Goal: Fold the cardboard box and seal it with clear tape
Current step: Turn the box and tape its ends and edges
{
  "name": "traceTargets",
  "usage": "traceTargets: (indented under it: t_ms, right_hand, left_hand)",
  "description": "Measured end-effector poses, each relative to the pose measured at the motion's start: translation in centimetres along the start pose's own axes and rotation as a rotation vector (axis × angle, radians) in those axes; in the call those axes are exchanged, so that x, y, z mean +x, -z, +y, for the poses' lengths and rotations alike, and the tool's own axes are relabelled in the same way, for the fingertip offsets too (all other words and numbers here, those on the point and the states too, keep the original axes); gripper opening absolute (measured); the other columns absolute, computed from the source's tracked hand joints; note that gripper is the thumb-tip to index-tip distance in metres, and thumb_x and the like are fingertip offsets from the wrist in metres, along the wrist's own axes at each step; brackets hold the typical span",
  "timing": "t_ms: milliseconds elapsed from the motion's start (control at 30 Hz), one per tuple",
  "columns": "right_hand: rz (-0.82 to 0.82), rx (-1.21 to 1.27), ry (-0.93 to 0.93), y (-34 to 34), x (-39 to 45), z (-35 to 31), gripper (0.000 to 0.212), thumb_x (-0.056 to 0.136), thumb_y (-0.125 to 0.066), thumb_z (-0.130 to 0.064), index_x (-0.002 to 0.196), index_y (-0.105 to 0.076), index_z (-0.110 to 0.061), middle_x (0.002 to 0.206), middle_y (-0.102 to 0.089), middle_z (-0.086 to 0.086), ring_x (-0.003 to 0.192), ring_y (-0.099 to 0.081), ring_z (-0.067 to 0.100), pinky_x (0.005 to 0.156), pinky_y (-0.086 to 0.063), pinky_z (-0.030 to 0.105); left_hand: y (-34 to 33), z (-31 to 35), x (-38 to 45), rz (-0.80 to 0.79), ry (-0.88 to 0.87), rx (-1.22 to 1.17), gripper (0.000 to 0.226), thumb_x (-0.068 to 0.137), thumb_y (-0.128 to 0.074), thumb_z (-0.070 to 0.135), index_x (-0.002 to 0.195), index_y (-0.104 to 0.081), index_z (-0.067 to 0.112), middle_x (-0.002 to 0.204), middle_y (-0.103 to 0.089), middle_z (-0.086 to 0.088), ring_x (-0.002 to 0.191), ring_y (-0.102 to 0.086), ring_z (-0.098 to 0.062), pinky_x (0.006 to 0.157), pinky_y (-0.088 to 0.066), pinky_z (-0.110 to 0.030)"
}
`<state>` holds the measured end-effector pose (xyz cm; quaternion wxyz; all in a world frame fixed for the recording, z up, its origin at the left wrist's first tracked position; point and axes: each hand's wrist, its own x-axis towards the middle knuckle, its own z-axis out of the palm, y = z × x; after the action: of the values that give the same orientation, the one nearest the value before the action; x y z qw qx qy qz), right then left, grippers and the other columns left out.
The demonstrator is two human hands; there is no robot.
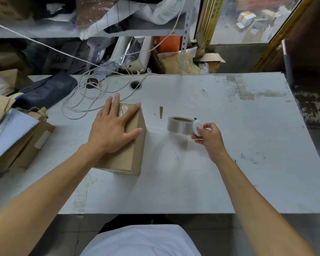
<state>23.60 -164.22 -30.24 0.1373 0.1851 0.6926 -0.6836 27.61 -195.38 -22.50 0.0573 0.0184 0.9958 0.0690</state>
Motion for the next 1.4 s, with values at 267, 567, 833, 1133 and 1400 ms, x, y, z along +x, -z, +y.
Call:
traceTargets:
  t_ms: [267,567,833,1133,1400]
  right_hand:
    - [0.063,-0.100,-0.029,1.4,-1.9,2.5,0.015,0.097,-0.062,-0.018,0.093,-0.049,-0.011,0.085,-0.071,0.009,0.064,-0.068,0.016,0.060,-0.055,0.027]
    - [0.273,-0.177,-0.177,3.7,-1.6,3.7,0.018,0.095,-0.064,-0.025,0.105,-0.057,-0.011,0.093,-0.068,0.005,0.073,-0.069,0.019,0.081,-0.060,0.038]
    - [0.255,-0.401,0.042,-1.9,-4.6,-1.2,0.037,0.093,-0.062,-0.025,0.126,-0.062,-0.010,0.121,-0.065,0.001,0.105,-0.066,0.021,0.096,-0.052,0.037]
    - [0.044,-0.283,0.309,-15.2,-9.9,-4.4,0.004,0.088,-0.069,-0.025,0.089,-0.072,-0.024,0.085,-0.072,-0.014,0.085,-0.066,-0.002,0.082,-0.053,0.023]
    - [0.127,-0.268,0.235,-16.9,-9.3,-3.9,0.017,0.082,-0.076,-0.019,0.098,-0.071,-0.021,0.090,-0.072,-0.012,0.082,-0.068,0.000,0.083,-0.057,0.028]
  left_hand:
    - [0.1,0.2,-0.1,-0.017,0.020,0.017,0.079,0.075,-0.021,0.085,0.148,0.000,0.062,0.168,0.004,-0.008,0.154,0.003,-0.030,0.119,-0.018,-0.053]
    - [0.1,0.3,-0.3,-0.015,0.019,0.032,0.080,0.075,-0.019,0.087,0.149,0.001,0.062,0.167,0.004,-0.009,0.154,0.003,-0.031,0.119,-0.016,-0.053]
    - [-0.3,1.9,-3.3,0.017,0.046,-0.031,0.081,0.077,-0.022,0.084,0.151,-0.004,0.057,0.167,0.004,-0.012,0.153,0.003,-0.033,0.120,-0.014,-0.050]
    - [0.2,1.3,-5.6,0.197,0.248,-0.514,0.069,0.092,-0.064,0.043,0.149,-0.038,0.013,0.163,-0.020,-0.010,0.151,-0.011,-0.026,0.119,-0.020,-0.036]
    - [0.0,-0.6,-5.2,0.242,0.473,-0.906,0.059,0.089,-0.071,0.026,0.142,-0.049,0.015,0.138,-0.055,0.001,0.125,-0.052,-0.015,0.101,-0.037,-0.022]
